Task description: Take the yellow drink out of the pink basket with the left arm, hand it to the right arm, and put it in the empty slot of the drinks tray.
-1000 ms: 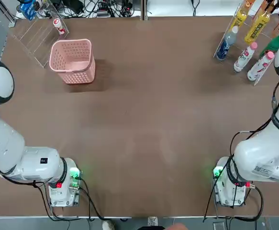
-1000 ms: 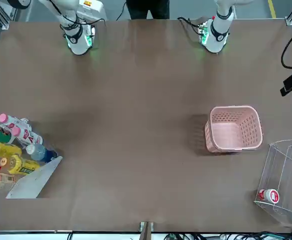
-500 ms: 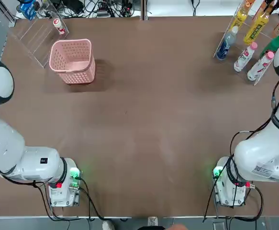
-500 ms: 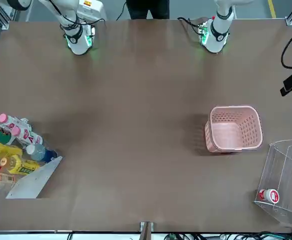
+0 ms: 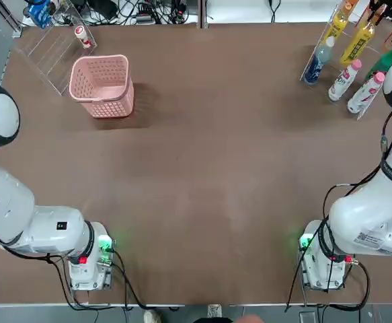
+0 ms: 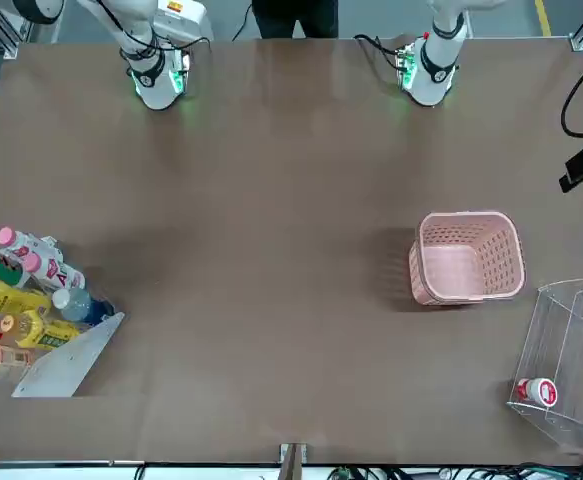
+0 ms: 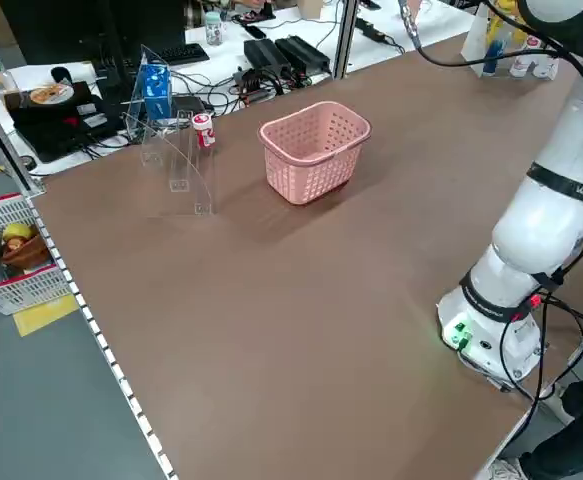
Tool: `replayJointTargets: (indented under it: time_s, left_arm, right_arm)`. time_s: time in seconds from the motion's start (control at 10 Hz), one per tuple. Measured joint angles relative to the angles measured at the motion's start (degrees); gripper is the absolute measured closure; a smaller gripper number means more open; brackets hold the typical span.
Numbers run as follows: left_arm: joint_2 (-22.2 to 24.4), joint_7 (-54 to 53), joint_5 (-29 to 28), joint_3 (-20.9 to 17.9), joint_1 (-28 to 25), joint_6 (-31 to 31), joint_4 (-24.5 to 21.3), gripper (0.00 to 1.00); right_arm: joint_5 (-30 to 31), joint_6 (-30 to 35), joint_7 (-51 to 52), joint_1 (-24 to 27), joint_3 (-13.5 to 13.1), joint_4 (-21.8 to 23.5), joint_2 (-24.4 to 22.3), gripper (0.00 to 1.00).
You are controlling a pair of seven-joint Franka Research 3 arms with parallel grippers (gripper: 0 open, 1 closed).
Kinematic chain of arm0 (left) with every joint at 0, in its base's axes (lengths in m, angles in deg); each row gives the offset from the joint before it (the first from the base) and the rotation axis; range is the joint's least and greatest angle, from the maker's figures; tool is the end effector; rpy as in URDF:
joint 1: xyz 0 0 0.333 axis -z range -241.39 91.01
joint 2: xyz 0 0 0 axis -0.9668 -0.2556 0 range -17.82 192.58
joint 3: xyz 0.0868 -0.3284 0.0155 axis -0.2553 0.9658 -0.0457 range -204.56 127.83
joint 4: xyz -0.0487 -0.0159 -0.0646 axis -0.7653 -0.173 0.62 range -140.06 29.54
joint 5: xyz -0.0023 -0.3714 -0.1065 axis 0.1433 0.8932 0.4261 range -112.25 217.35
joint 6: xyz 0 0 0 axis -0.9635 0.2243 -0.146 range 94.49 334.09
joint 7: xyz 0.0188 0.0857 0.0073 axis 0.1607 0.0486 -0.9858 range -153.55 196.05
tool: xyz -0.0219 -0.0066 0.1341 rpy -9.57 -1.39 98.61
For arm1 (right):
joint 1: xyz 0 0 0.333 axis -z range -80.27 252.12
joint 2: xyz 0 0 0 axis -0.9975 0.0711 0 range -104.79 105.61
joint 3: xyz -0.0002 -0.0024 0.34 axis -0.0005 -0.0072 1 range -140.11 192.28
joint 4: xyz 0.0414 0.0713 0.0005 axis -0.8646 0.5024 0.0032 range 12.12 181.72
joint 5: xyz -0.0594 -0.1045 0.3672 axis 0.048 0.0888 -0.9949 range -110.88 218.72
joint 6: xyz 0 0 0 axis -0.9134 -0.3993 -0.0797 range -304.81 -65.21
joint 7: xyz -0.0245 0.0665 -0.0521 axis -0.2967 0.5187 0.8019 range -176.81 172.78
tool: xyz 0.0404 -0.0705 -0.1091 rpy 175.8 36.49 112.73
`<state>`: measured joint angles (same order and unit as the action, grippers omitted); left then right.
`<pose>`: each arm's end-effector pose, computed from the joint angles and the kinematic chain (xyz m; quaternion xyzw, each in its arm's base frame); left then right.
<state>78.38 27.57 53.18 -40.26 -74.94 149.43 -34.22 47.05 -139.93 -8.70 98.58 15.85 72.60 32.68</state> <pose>0.5802 0.0130 0.6712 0.9976 0.0683 0.0059 0.0031 0.6855 -0.2389 0.4647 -0.9678 0.2513 -0.0096 0.0106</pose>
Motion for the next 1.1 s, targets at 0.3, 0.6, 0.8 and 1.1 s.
replayJointTargets:
  time_s: [0.3,0.6,0.8,1.1]
  left_arm:
    - [0.0,0.0,0.0,0.0,0.01,0.0,0.0,0.0]
    - [0.0,0.0,0.0,0.0,0.01,0.0,0.0,0.0]
    - [0.0,0.0,0.0,0.0,0.01,0.0,0.0,0.0]
    - [0.0,0.0,0.01,0.0,0.01,0.0,0.0,0.0]
  right_arm:
    - [-0.01,-0.81,0.04,0.0,0.0,0.6,0.02,0.66]
    - [0.0,-0.93,0.15,0.01,-0.05,0.53,-0.09,0.37]
    - [0.0,-0.99,0.18,0.0,-0.02,0.42,-0.12,0.33]
    - [0.0,-0.98,1.05,-0.02,0.0,-0.32,-0.56,0.15]
